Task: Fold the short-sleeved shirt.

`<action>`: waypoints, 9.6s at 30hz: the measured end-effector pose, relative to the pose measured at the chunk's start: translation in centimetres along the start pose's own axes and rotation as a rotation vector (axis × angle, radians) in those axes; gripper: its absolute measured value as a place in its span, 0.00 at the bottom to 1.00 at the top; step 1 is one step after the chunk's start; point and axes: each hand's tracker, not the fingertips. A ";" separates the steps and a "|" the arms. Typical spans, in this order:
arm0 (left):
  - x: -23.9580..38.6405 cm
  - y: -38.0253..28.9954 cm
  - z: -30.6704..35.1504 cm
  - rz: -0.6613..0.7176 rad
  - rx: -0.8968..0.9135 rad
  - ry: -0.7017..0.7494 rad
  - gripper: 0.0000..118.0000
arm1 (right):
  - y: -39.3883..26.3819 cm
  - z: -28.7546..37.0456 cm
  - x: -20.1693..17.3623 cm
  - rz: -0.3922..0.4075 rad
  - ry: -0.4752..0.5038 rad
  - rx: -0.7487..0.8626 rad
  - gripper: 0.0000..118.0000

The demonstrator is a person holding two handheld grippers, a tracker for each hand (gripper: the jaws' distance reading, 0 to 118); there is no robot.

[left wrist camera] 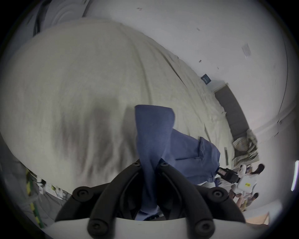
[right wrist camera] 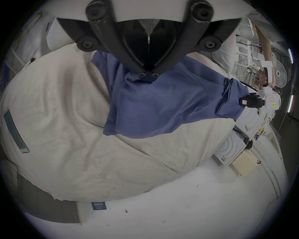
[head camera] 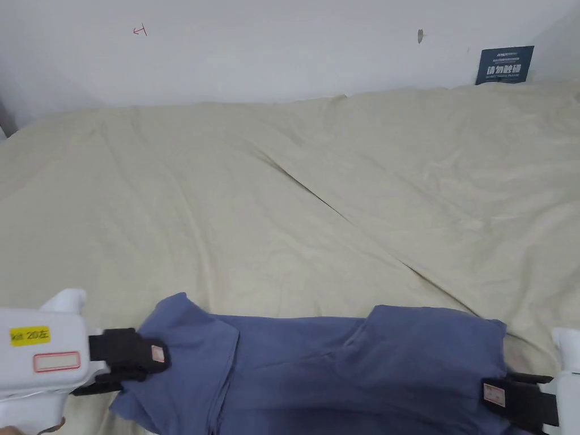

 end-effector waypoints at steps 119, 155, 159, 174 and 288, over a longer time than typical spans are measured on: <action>10.5 -2.9 -22.2 -0.040 -0.368 -0.511 0.17 | 2.2 -3.8 -0.8 0.119 -0.194 0.063 0.00; -31.2 24.5 4.3 -0.140 0.032 1.151 0.17 | 8.6 -15.4 -19.1 0.288 -0.125 0.101 0.00; -34.1 24.2 4.7 -0.110 0.008 1.102 0.46 | 8.5 -16.4 -19.6 0.319 -0.138 0.071 0.00; -28.5 18.2 10.1 0.010 0.273 0.945 0.81 | 8.5 -15.0 -19.5 0.347 -0.101 0.060 0.00; 16.6 -13.6 8.2 -0.339 0.859 0.250 1.00 | -1.4 10.7 -12.4 0.286 -0.300 0.872 0.79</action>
